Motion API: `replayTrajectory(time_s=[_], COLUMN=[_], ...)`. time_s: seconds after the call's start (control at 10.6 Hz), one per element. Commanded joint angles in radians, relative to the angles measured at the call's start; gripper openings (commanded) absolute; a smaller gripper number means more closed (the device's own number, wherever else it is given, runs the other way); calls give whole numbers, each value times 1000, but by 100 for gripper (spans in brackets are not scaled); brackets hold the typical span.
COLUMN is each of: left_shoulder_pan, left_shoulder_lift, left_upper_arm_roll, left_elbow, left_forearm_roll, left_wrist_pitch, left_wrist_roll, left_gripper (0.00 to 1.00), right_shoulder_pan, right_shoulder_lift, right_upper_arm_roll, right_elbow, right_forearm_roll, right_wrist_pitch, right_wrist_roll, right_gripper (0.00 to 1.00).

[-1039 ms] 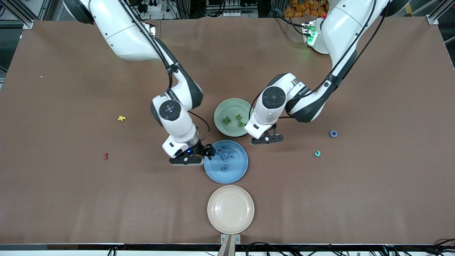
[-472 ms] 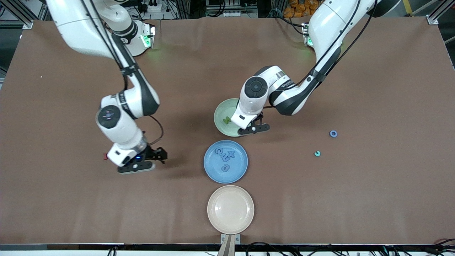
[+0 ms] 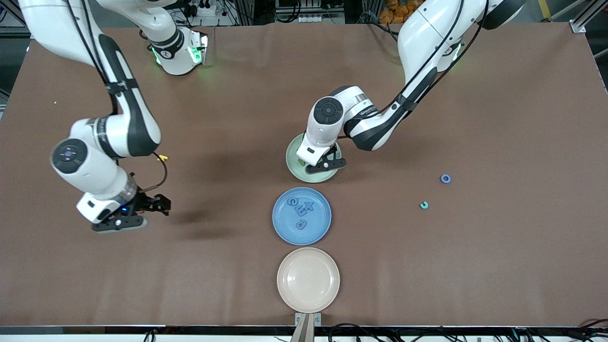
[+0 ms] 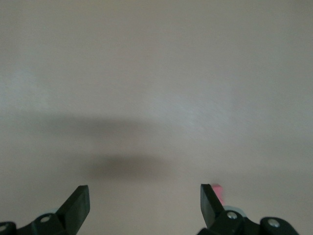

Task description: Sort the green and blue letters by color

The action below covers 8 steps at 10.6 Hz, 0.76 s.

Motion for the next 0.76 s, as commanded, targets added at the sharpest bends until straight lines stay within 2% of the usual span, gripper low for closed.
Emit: replayTrajectory(time_s=[0.0,0.09,0.28,0.47,0.66], left_shoulder_pan=[-7,-4,16,53,117], left_shoulder_lift=[-1,-12,-56,-131,-194], left_upper_arm_roll=[11,11,11,11,10], left_elbow=[20,27,31,29,29], left_forearm_roll=[-14,9,89,114,114], left_wrist_pitch=[6,6,5,-3,-18], left_wrist_roll=[-15,-6,-1,8,93], left_gripper=[64,100,100,100,100], right_shoulder_pan=[-53,-61,-67,-56,-52], right_shoulder_lift=[-161,-196,-263,-342,-373], right_upper_arm_roll=[-28,-37,-68,-94,-123], right_elbow=[-151,-175,-177,-148,-46], right_forearm_roll=[-11,-11,-11,-11,-11], right_wrist_pitch=[-53,-64,-162,-265,-418], right_wrist_roll=[-11,-11,-5,-4,-2], right_gripper=[100,100,100,100,100])
